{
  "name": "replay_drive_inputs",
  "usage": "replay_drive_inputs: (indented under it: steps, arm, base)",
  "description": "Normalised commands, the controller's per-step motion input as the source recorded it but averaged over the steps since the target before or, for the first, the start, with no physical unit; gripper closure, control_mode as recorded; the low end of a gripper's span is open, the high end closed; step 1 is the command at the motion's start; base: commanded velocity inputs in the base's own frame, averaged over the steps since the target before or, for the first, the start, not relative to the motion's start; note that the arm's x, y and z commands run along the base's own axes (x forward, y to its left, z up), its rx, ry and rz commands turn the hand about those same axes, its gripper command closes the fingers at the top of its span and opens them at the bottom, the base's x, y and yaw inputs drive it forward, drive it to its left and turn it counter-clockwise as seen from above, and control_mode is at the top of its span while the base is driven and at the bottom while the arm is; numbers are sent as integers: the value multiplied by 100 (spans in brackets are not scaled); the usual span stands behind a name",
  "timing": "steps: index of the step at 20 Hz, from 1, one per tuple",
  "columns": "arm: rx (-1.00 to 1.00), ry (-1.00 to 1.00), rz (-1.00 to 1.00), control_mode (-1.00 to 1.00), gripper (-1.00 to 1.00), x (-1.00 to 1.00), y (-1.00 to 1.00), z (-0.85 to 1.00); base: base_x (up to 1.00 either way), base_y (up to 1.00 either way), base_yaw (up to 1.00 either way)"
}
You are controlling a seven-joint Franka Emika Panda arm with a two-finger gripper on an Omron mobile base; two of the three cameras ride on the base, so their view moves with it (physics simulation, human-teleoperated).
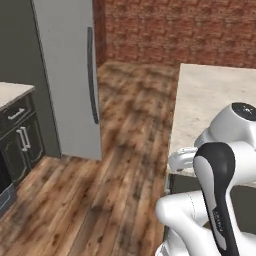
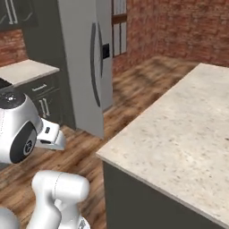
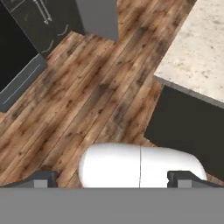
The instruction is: Pick up the apple and kiwi from the fridge and place one fruit on each plate on the dining counter.
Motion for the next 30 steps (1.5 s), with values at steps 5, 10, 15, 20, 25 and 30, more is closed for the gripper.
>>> replay_drive_inputs:
  steps: [5, 10, 15, 20, 25, 30]
  arm:
    - [0, 0, 0, 100, -100, 0, 0, 0]
    - [0, 0, 0, 100, -100, 0, 0, 0]
    - [0, 0, 0, 100, -100, 0, 0, 0]
    - [0, 0, 0, 100, -100, 0, 0, 0]
    - [0, 0, 0, 100, -100, 0, 0, 0]
    - [0, 0, 0, 100, -100, 0, 0, 0]
  base:
    - [46, 93, -69]
    - [57, 92, -69]
    - [100, 99, -47]
    - [100, 31, -3]
    - [100, -1, 8]
    - [100, 0, 6]
